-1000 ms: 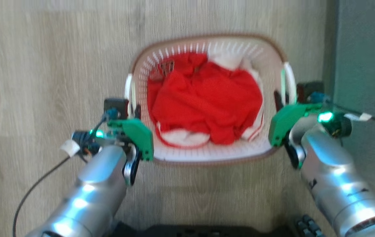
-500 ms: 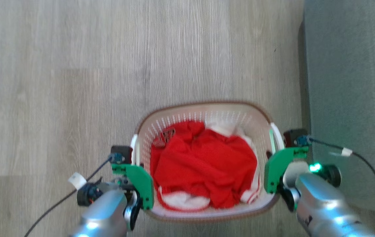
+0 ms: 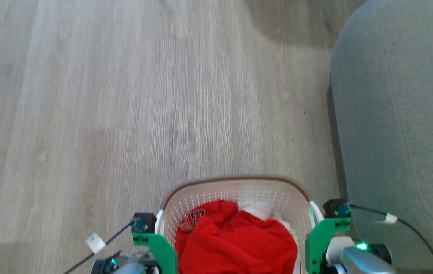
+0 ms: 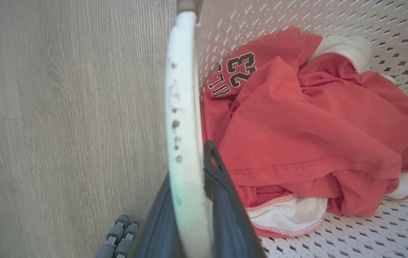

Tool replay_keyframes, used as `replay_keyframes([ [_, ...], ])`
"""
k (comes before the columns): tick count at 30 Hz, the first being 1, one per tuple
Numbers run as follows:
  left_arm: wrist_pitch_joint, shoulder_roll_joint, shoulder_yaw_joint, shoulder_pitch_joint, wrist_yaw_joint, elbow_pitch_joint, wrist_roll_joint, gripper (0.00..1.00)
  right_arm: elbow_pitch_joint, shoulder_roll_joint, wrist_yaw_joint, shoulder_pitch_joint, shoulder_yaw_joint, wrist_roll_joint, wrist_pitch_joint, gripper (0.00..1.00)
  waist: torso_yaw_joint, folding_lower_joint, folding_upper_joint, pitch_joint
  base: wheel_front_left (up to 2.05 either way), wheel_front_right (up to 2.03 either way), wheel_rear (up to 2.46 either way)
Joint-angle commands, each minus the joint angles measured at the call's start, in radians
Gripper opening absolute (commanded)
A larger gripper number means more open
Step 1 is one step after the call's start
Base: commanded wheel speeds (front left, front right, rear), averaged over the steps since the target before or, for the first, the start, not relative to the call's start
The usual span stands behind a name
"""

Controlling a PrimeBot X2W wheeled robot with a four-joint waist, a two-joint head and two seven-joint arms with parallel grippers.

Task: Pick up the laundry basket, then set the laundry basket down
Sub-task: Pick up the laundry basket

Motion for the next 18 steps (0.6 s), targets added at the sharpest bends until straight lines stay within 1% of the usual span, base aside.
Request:
replay_keyframes([
  [1, -0.006, 0.038, 0.012, -0.002, 0.001, 0.012, -0.005, 0.0, -0.006, -0.013, 0.001, 0.007, 0.023, 0.008, -0.005, 0.0, -0.001, 0.0001, 0.0, -0.04, 0.0, 0.0, 0.0],
  [8, -0.021, 0.038, -0.005, 0.025, -0.002, 0.026, -0.027, 0.0, -0.024, -0.013, 0.001, 0.027, 0.077, 0.055, -0.009, 0.0, -0.003, 0.0001, 0.0, -0.101, 0.0, 0.0, 0.0],
  [18, -0.023, 0.038, -0.027, 0.044, -0.009, 0.043, -0.049, 0.0, -0.022, -0.013, 0.001, 0.049, 0.142, 0.117, -0.013, 0.0, -0.004, 0.0001, 0.0, -0.149, 0.0, 0.0, 0.0],
])
